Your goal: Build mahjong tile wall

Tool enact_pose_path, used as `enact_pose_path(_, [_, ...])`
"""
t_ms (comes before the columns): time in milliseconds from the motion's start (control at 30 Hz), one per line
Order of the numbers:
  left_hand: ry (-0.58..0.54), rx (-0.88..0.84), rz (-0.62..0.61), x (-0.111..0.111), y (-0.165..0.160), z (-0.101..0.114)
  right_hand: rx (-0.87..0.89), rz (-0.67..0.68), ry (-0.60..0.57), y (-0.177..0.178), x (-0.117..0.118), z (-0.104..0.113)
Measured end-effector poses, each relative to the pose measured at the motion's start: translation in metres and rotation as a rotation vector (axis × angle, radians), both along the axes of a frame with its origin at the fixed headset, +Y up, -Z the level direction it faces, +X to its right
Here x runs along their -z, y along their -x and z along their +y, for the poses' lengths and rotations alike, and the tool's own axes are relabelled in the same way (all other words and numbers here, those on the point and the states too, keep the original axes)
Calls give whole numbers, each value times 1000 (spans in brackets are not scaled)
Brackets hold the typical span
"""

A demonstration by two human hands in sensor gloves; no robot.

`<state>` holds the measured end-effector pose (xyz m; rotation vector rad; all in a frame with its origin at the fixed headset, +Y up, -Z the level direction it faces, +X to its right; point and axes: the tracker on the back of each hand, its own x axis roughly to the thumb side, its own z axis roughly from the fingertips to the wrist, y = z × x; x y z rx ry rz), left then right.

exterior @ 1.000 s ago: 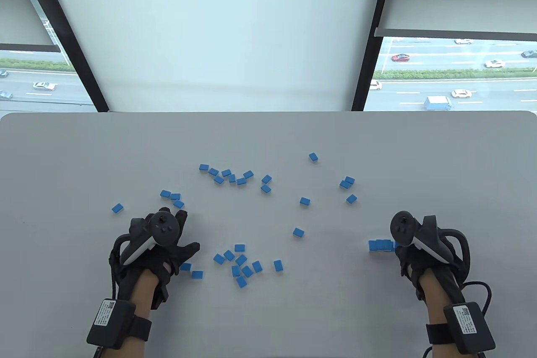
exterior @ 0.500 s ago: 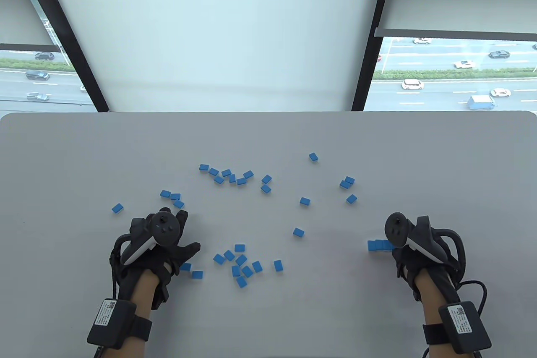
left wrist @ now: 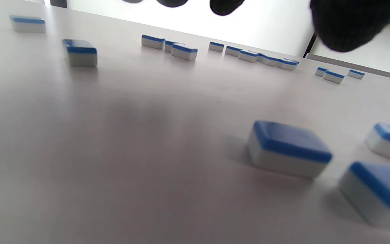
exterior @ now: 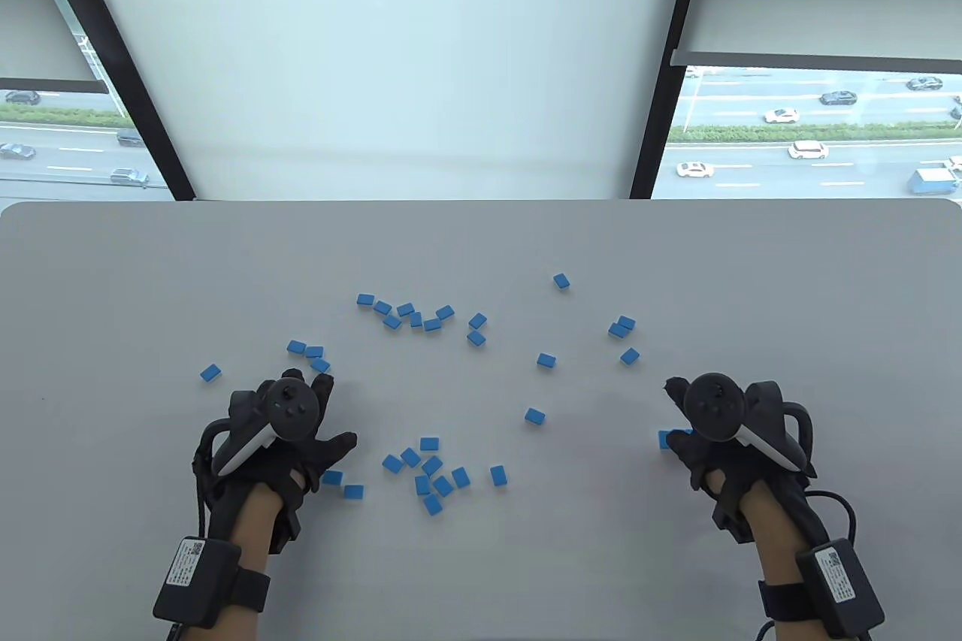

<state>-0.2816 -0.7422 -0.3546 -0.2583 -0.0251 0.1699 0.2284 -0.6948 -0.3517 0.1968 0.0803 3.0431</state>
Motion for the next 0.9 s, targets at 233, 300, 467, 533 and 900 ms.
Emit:
enact_pose_path(233, [-9,-2,-6,0,0,0,-126,21,42,35,44,7])
enact_pose_path(300, [-11,-6,-4,0,1,1,-134,-8,75,42,62,2])
enact_pose_path(467, [-6,-14,0,0,2,0,-173,-99,134,55,97,-18])
enact_pose_path(533, [-5,-14,0,0,2,1,-200,-157,142,56,106,-24])
enact_pose_path(900, [0,-14,-4,0,2,1,-309,-401,207,58,143,-52])
